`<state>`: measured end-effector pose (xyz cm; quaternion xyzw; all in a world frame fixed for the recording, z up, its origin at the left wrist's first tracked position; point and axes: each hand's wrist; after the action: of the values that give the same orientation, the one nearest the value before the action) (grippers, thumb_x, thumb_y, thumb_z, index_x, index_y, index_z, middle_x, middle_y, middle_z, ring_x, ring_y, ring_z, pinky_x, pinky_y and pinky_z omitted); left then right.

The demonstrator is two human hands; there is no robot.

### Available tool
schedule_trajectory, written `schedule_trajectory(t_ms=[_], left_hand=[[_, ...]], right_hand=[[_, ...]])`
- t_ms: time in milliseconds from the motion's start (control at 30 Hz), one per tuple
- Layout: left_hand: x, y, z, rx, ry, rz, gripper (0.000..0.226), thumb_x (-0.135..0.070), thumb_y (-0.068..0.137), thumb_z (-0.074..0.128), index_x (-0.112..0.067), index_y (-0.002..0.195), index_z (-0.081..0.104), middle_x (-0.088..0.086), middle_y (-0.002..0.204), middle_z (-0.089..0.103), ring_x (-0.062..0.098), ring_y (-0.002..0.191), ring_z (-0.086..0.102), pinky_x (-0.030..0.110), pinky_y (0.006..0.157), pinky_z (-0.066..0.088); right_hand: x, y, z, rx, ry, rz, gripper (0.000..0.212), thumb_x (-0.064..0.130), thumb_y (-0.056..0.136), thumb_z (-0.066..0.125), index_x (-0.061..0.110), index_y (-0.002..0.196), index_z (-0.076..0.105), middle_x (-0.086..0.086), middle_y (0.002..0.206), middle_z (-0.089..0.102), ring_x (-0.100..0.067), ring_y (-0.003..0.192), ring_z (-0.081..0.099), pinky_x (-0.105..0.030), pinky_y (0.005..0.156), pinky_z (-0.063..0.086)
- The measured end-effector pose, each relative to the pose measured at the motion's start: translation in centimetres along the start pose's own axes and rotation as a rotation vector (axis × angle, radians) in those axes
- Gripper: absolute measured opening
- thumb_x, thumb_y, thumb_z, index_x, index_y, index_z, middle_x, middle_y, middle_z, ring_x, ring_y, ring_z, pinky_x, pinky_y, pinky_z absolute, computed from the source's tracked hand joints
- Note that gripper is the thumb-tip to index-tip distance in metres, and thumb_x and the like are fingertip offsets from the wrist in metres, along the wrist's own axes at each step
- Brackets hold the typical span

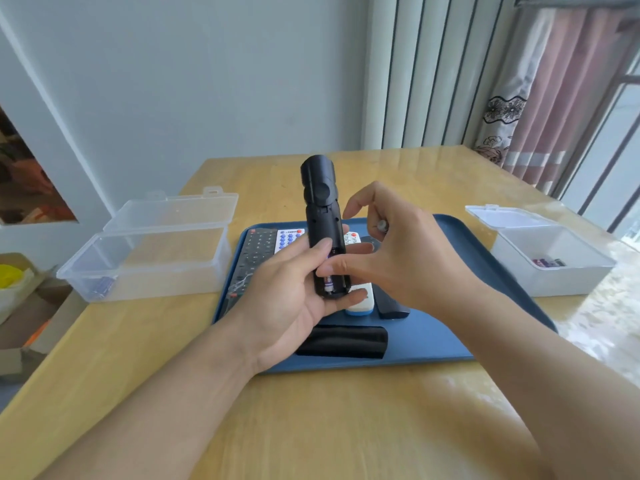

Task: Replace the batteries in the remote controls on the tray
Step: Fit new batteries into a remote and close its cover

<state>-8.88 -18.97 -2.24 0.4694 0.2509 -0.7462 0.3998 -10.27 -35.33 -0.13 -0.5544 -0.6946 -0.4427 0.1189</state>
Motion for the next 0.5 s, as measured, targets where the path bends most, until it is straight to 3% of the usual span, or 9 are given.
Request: schedule_trajectory(t_ms=[67, 133, 200, 300, 367, 500], left_hand=[[-0.1, 0.1, 0.0, -0.009, -0.027, -0.004, 0.034, -0.017, 0.109, 0.038, -0.006, 0.135, 0.057, 0.017, 0.122, 0.071, 0.036, 0.112, 0.069, 0.05, 0.089, 0.059], [-0.1, 0.2, -0.2, -0.013, -0.018, -0.008, 0.035, -0.015, 0.109, 0.037, -0.001, 0.136, 0.054, 0.022, 0.126, 0.069, 0.041, 0.115, 0.067, 0.055, 0.092, 0.058], [0.0, 0.2, -0.3, -0.027, -0.023, -0.01, 0.035, -0.013, 0.109, 0.036, 0.003, 0.136, 0.052, 0.025, 0.125, 0.068, 0.04, 0.11, 0.069, 0.056, 0.091, 0.058], [0.0, 0.3, -0.3, -0.057, -0.035, -0.005, 0.034, -0.01, 0.108, 0.04, 0.006, 0.136, 0.05, 0.023, 0.124, 0.069, 0.04, 0.111, 0.069, 0.053, 0.089, 0.059], [0.0, 0.4, -0.4, -0.086, -0.018, 0.016, 0.034, -0.013, 0.108, 0.041, 0.0, 0.137, 0.052, 0.017, 0.123, 0.071, 0.037, 0.109, 0.071, 0.049, 0.087, 0.061], [-0.5, 0.5, -0.9, -0.151, 0.069, 0.073, 0.03, -0.015, 0.108, 0.044, -0.006, 0.135, 0.052, 0.005, 0.123, 0.073, 0.028, 0.107, 0.073, 0.041, 0.075, 0.064]], right_hand=[[-0.2, 0.0, -0.1, -0.007, -0.001, 0.003, 0.058, 0.066, 0.053, 0.082, 0.039, 0.095, 0.052, 0.013, 0.064, 0.037, -0.004, 0.059, 0.054, -0.046, 0.073, 0.058], [-0.3, 0.1, 0.1, -0.002, 0.013, 0.001, 0.056, 0.062, 0.055, 0.083, 0.038, 0.095, 0.053, 0.014, 0.064, 0.036, 0.0, 0.059, 0.057, -0.047, 0.075, 0.058], [-0.4, 0.0, 0.4, 0.014, 0.026, -0.001, 0.056, 0.061, 0.057, 0.083, 0.036, 0.098, 0.053, 0.015, 0.064, 0.036, -0.004, 0.056, 0.049, -0.052, 0.076, 0.058], [-0.4, 0.2, 0.2, 0.045, 0.119, 0.039, 0.051, 0.053, 0.068, 0.085, 0.03, 0.103, 0.055, 0.013, 0.066, 0.036, -0.006, 0.057, 0.038, -0.038, 0.071, 0.058], [-0.6, 0.5, -0.3, 0.092, 0.237, 0.151, 0.04, 0.048, 0.08, 0.078, 0.028, 0.106, 0.055, 0.008, 0.07, 0.043, -0.005, 0.058, 0.039, -0.026, 0.061, 0.048], [-1.9, 0.8, -1.0, 0.329, 0.311, 0.449, 0.014, 0.019, 0.096, 0.064, 0.023, 0.109, 0.062, 0.004, 0.079, 0.048, -0.014, 0.066, 0.042, -0.03, 0.064, 0.036]])
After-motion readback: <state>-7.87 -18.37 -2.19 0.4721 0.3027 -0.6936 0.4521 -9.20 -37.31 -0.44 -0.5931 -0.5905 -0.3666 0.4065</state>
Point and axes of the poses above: each hand's wrist, its own y-axis towards the middle knuckle, its own z-axis out of the palm, x = y × z
